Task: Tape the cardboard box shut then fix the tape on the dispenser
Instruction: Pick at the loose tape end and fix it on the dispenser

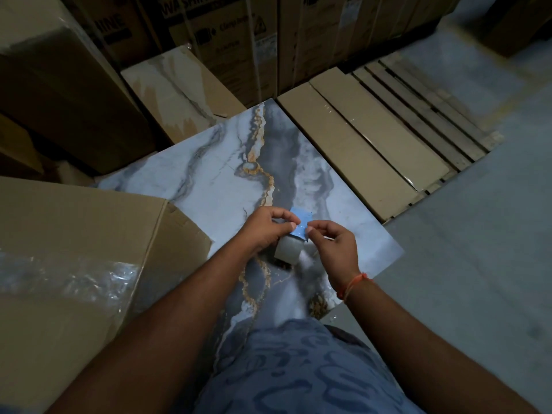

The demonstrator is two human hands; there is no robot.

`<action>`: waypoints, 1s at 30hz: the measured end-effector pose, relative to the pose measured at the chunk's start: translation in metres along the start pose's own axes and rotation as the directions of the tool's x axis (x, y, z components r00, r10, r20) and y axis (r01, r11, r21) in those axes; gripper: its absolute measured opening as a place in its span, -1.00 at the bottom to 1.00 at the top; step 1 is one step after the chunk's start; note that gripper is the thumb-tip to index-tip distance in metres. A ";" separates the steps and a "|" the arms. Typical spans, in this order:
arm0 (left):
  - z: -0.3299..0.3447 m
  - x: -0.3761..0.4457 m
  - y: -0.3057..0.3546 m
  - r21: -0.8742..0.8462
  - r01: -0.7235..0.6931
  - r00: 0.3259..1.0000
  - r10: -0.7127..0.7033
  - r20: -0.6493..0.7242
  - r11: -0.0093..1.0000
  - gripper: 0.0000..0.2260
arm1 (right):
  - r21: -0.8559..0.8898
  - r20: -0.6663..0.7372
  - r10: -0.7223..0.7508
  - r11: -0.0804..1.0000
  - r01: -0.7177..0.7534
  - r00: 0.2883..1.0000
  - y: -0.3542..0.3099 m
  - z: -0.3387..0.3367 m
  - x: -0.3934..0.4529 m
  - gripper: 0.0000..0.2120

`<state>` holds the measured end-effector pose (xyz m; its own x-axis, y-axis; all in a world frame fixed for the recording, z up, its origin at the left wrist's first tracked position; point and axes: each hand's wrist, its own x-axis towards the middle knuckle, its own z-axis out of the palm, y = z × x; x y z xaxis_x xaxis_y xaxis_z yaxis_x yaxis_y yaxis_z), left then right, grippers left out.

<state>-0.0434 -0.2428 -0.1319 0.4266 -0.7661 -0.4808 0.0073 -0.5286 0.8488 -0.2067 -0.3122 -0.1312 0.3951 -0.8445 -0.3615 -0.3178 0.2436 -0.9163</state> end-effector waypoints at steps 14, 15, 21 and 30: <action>0.001 -0.003 0.001 -0.119 0.063 0.998 -0.060 0.031 0.991 -0.83 | 0.260 0.083 0.232 0.934 -0.246 0.969 -0.002 0.006 0.002 -0.86; 0.001 -0.004 0.001 -0.127 0.066 0.998 -0.062 0.033 0.990 -0.83 | 0.270 0.083 0.234 0.930 -0.248 0.969 -0.003 0.006 0.002 -0.85; -0.001 -0.004 -0.002 -0.178 0.074 0.997 -0.068 0.041 0.981 -0.86 | 0.227 0.081 0.214 0.947 -0.227 0.973 -0.006 0.007 0.003 -0.83; 0.003 -0.012 0.002 -0.177 0.076 0.997 -0.073 0.023 0.981 -0.83 | 0.239 0.096 0.245 0.935 -0.262 0.965 -0.007 0.005 0.003 -0.84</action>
<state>-0.0512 -0.2363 -0.1251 0.4041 -0.7335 -0.5466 0.1998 -0.5123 0.8352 -0.1985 -0.3141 -0.1271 0.3861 -0.7091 -0.5900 -0.1944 0.5626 -0.8035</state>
